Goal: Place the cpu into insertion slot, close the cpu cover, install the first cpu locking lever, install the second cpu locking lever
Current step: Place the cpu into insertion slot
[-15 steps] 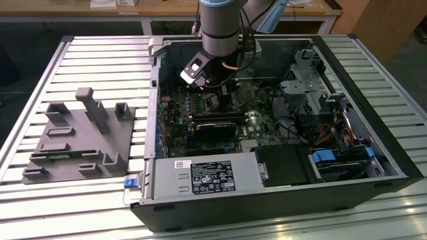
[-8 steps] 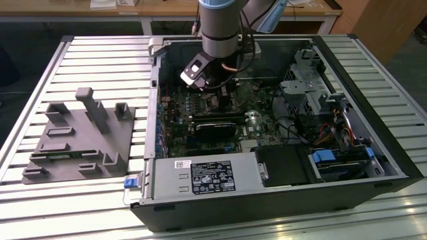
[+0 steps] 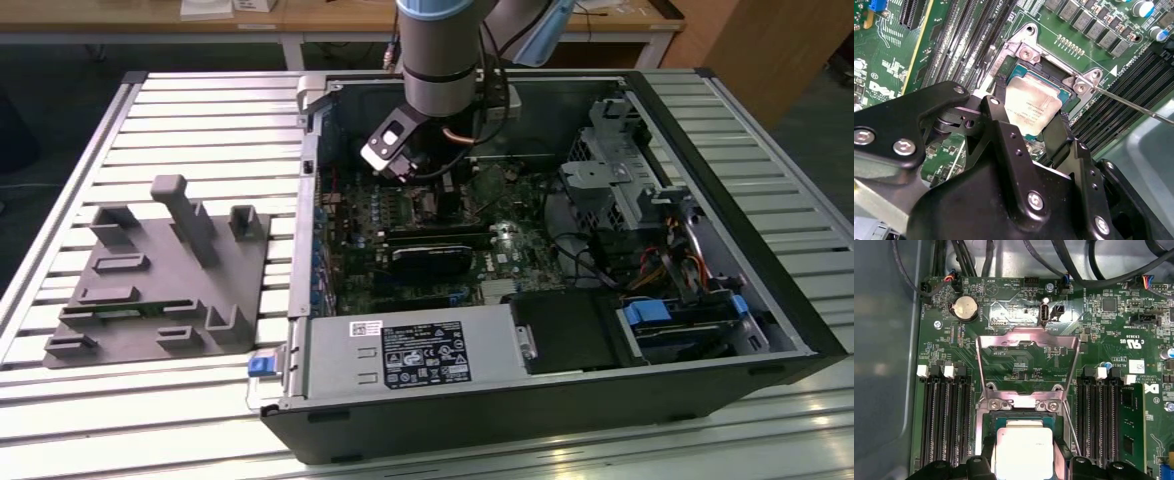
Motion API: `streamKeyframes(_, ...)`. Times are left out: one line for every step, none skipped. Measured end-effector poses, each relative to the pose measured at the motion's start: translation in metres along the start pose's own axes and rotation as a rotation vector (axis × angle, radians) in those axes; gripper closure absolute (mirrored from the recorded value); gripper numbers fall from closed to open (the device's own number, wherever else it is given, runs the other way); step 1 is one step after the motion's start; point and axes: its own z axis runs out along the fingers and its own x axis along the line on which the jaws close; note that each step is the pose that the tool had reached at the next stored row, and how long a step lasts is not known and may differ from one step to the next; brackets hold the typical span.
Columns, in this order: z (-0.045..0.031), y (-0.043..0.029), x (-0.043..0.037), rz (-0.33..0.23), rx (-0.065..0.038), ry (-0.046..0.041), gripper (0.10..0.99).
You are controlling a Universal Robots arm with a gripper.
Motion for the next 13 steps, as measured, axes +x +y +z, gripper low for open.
streamKeyframes(0.0002, 0.0000, 0.0001, 0.000, 0.000, -0.0002, 0.545)
streamKeyframes(0.0006, -0.0001, 0.0001, 0.000, 0.000, -0.0002, 0.545)
streamKeyframes(0.0013, -0.0001, 0.0001, 0.000, 0.000, -0.0002, 0.545)
streamKeyframes(0.0016, -0.0002, 0.0001, 0.000, 0.001, -0.0006, 0.545)
streamKeyframes(0.0016, -0.0003, 0.0001, 0.000, 0.001, -0.0006, 0.545)
streamKeyframes(0.0017, -0.0003, 0.0001, 0.000, 0.001, -0.0007, 0.545)
streamKeyframes(0.0018, -0.0002, 0.0001, 0.000, 0.000, -0.0005, 0.545)
streamKeyframes(0.0019, -0.0002, 0.0001, 0.000, 0.000, -0.0003, 0.545)
streamKeyframes(0.0019, -0.0002, 0.0001, 0.000, 0.000, -0.0003, 0.545)
streamKeyframes(0.0019, -0.0002, 0.0001, 0.000, 0.000, -0.0002, 0.545)
streamKeyframes(0.0019, -0.0002, 0.0001, 0.000, 0.000, -0.0002, 0.545)
streamKeyframes(0.0019, -0.0002, 0.0002, 0.000, 0.000, -0.0002, 0.545)
streamKeyframes(0.0019, -0.0002, 0.0001, 0.000, 0.000, -0.0002, 0.545)
